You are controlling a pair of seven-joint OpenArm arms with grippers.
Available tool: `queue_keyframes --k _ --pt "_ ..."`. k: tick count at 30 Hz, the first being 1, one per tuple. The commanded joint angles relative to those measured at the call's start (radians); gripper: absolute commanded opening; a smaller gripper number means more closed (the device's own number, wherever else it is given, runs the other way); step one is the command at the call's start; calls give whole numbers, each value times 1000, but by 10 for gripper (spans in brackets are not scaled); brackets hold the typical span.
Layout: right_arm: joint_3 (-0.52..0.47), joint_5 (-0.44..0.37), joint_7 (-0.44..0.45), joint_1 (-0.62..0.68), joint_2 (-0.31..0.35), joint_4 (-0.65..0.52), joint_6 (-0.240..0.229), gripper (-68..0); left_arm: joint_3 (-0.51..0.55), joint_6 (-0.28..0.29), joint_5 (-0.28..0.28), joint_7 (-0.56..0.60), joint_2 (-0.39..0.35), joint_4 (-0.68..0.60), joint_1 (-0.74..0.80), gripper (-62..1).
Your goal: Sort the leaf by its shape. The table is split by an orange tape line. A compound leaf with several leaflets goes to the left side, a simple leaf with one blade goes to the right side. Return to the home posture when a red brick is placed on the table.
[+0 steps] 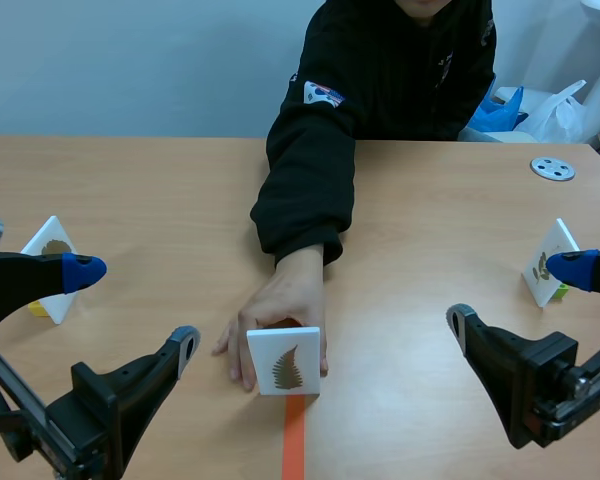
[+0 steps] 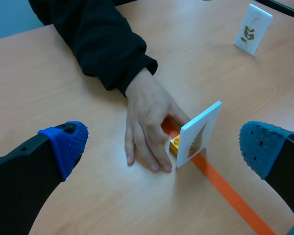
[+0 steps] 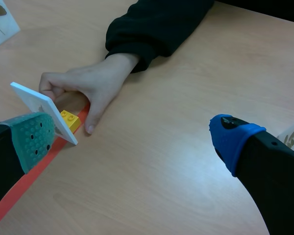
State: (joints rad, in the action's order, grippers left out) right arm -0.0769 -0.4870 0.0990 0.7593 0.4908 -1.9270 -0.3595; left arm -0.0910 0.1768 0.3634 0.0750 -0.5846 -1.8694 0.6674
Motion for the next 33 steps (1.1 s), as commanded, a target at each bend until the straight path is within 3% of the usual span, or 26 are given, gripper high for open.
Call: queue_keyframes --k 1,13,23,28,33 --pt "-8 -13 11 -11 8 -2 0 4 7 2 6 11 -1 -10 -3 14" --pt "-8 -13 8 -14 9 0 -10 4 7 2 6 14 0 -10 -3 14" --pt "-3 -10 -11 -105 45 63 -138 4 7 2 6 14 0 -10 -3 14" --pt "57 -9 -11 -195 69 138 -191 4 7 2 6 14 -1 -10 -3 14" --pt "148 22 2 -290 69 221 -208 4 7 2 6 14 0 -10 -3 14"
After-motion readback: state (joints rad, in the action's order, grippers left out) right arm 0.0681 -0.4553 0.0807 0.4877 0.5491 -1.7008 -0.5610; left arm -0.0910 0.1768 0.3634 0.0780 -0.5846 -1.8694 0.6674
